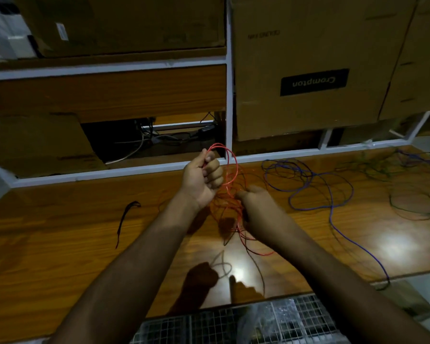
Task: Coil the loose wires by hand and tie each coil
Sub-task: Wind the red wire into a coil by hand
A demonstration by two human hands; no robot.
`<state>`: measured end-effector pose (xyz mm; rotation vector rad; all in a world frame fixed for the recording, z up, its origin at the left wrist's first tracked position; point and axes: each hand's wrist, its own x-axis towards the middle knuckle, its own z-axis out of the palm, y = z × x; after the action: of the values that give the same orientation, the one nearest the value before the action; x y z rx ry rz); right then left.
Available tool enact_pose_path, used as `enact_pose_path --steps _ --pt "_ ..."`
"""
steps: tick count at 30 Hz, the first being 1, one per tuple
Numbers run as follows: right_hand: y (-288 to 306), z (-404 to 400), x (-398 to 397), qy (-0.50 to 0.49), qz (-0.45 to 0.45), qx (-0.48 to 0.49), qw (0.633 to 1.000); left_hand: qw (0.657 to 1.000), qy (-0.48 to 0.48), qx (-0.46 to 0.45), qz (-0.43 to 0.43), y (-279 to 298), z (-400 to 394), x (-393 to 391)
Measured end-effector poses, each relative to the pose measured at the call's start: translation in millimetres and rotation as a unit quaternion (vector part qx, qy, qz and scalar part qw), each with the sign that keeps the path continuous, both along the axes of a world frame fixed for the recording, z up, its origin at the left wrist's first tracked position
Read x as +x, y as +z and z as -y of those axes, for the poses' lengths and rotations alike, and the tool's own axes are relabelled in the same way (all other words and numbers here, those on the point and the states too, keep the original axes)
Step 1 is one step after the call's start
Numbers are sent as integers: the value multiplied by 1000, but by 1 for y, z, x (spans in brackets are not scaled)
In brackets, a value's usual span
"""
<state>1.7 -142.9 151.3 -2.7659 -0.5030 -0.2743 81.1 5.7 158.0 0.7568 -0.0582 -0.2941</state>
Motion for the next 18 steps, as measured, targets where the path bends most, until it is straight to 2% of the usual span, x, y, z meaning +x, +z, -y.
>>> enact_pose_path --steps 3,6,9,13,18 --pt "36 -1 -7 73 75 -66 992 1000 6 14 5 1 -5 0" --pt "53 4 -3 90 138 -42 985 999 24 35 9 4 -9 -3" --pt "58 5 10 122 210 -49 969 993 40 107 29 8 -8 -6" --pt "66 5 33 135 240 66 959 984 34 163 59 16 -4 -11" --pt "64 7 66 20 218 173 960 990 -39 117 66 20 -1 -11"
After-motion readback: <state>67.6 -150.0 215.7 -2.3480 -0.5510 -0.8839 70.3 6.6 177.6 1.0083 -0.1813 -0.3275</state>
